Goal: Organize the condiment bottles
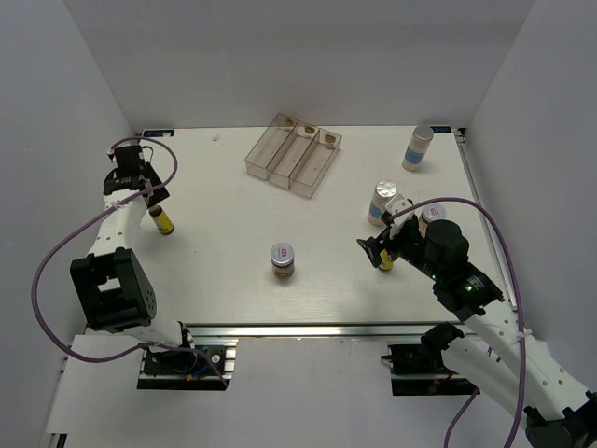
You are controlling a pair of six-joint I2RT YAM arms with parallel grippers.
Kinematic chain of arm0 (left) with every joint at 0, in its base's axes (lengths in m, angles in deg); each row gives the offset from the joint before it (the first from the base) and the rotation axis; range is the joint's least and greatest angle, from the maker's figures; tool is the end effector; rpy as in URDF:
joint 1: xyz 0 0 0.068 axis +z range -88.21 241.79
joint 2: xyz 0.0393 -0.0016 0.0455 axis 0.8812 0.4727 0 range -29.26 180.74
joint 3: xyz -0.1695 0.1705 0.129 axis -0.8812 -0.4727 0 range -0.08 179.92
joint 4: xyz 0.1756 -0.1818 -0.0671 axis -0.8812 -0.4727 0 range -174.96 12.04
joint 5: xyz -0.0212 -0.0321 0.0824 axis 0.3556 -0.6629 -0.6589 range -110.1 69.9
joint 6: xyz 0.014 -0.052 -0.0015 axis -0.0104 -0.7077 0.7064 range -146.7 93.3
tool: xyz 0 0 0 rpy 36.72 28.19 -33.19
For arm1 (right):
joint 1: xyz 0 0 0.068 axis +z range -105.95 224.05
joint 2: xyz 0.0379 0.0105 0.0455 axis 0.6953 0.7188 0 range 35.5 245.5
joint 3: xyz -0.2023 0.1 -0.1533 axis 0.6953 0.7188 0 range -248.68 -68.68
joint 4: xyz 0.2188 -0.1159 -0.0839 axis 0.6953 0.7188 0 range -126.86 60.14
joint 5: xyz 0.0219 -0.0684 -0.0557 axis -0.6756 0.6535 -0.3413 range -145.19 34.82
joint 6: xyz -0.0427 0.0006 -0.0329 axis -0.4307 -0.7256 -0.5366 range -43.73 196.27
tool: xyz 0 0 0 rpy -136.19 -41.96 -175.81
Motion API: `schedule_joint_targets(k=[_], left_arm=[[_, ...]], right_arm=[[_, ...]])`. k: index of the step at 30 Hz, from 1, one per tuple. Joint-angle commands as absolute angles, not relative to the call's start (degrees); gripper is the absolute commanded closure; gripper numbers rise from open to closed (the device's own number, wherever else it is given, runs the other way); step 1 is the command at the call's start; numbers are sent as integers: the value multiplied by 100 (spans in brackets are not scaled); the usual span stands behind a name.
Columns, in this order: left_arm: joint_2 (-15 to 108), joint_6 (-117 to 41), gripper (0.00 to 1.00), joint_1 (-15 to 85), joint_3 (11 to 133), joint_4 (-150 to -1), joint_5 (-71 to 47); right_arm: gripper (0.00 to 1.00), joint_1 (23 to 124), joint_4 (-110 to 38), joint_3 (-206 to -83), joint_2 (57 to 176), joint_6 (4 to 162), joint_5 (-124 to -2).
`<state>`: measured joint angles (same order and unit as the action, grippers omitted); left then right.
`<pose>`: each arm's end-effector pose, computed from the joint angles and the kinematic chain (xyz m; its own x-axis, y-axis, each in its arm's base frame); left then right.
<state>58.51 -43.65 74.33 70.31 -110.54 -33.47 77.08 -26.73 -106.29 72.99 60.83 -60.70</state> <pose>0.3217 0.0800 0.2783 -0.6108 -0.4264 -0.6671 -0.5589 0.8291 -0.0182 0.1349 0.0917 0.3156 0.0252 -0.2997 -0.9537 -0.6382 0.7295 -0.2461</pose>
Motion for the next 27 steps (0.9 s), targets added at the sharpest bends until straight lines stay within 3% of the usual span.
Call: schedule_joint_targets(k=[1, 9, 16, 24, 27], left_arm=[[5881, -4287, 36, 7436, 7261, -11066, -3232], [6004, -4199, 47, 7436, 7313, -11101, -3241], [6022, -4164, 64, 7436, 7401, -11154, -3267], [5837, -4085, 100, 7436, 7612, -11145, -2820], [5749, -4102, 100, 7401, 7831, -11145, -2328]], right_arm=[[11, 7727, -2860, -10683, 7241, 6107, -5984], [11, 7727, -2868, -10674, 7224, 6115, -5923], [11, 7727, -2886, -10665, 7224, 6107, -5897], [11, 7736, -2886, -10665, 7224, 6107, -5896], [11, 7736, -2886, -10665, 7232, 6107, -5905]])
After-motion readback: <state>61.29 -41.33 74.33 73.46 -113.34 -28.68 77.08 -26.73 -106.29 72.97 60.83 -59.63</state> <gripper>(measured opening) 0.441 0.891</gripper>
